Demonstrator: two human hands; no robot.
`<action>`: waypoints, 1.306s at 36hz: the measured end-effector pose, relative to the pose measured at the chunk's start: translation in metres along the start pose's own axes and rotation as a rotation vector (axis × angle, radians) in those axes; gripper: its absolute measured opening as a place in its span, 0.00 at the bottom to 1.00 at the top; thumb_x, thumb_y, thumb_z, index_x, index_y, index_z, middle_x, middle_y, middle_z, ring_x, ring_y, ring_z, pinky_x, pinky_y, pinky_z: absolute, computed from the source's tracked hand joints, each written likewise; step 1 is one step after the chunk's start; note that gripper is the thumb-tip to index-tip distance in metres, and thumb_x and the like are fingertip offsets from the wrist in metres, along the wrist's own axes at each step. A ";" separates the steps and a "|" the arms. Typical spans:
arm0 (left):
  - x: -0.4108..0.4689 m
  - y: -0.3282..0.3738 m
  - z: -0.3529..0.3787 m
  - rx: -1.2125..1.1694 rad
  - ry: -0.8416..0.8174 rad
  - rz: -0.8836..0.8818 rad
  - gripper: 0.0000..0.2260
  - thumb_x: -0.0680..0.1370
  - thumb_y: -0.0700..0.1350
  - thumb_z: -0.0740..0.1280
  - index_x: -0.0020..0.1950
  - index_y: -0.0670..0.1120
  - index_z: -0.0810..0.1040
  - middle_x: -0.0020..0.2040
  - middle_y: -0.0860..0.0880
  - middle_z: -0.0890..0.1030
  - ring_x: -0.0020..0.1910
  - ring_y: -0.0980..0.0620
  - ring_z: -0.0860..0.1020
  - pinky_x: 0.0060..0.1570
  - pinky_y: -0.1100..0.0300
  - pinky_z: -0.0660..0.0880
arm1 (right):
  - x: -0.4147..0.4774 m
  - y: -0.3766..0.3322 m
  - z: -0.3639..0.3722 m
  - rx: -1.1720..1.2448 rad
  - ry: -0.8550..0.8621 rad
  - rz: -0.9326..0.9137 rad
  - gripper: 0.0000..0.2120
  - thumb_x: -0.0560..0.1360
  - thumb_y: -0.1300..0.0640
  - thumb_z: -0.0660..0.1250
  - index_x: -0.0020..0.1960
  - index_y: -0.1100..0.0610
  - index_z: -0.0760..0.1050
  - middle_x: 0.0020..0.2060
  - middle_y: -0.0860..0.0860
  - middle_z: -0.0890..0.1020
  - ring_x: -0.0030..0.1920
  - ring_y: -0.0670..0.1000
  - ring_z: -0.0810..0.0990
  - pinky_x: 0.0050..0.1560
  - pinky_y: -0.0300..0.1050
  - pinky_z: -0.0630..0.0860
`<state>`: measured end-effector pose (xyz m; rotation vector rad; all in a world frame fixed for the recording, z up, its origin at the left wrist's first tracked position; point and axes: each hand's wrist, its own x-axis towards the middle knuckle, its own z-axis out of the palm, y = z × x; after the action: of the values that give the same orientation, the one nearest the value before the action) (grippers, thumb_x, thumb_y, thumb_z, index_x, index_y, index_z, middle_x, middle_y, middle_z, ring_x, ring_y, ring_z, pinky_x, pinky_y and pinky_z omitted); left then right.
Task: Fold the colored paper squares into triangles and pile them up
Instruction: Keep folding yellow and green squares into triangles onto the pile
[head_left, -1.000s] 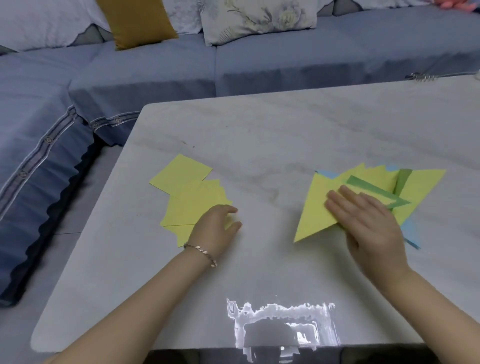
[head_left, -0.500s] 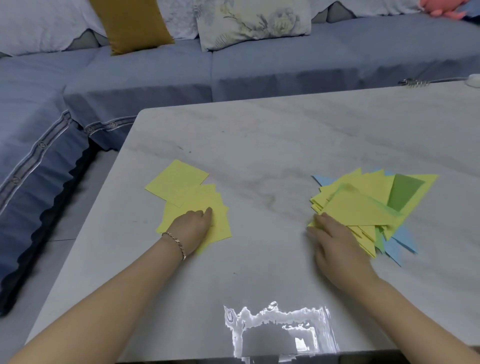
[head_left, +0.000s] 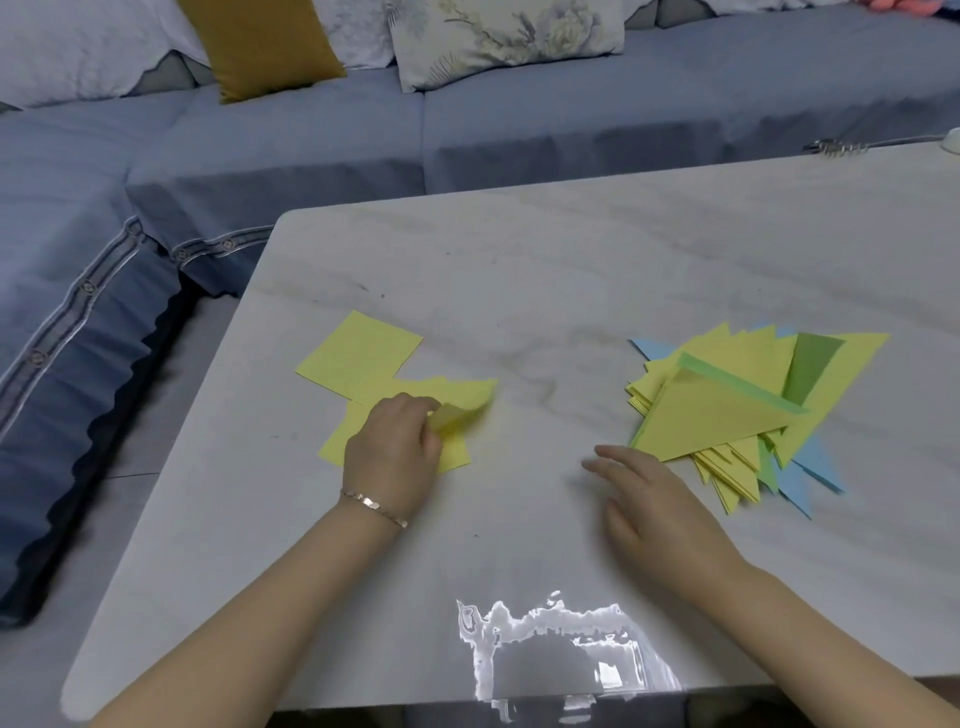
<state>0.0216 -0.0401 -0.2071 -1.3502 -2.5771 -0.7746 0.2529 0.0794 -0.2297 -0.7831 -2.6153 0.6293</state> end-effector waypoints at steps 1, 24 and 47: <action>-0.005 0.008 -0.003 -0.114 0.019 0.016 0.11 0.69 0.41 0.58 0.42 0.43 0.80 0.39 0.51 0.78 0.42 0.56 0.71 0.30 0.60 0.70 | 0.001 -0.001 -0.002 0.047 -0.002 0.014 0.23 0.70 0.64 0.63 0.64 0.55 0.73 0.64 0.54 0.74 0.63 0.55 0.73 0.61 0.44 0.64; -0.004 0.065 -0.024 -0.749 -0.530 -0.516 0.10 0.71 0.33 0.68 0.40 0.48 0.78 0.21 0.59 0.68 0.22 0.61 0.67 0.27 0.71 0.65 | -0.006 -0.007 -0.003 0.084 0.063 -0.603 0.10 0.81 0.54 0.54 0.56 0.50 0.74 0.57 0.47 0.75 0.58 0.51 0.74 0.54 0.45 0.69; -0.028 0.095 -0.027 -0.935 -0.539 -0.441 0.10 0.76 0.39 0.65 0.38 0.50 0.81 0.34 0.54 0.81 0.33 0.62 0.77 0.37 0.69 0.73 | 0.014 -0.039 -0.026 0.787 0.046 0.372 0.10 0.68 0.63 0.74 0.31 0.53 0.80 0.26 0.42 0.81 0.29 0.38 0.75 0.32 0.28 0.69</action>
<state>0.1108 -0.0293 -0.1573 -1.2731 -3.1136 -2.1552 0.2368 0.0665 -0.1858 -0.9752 -1.9066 1.5758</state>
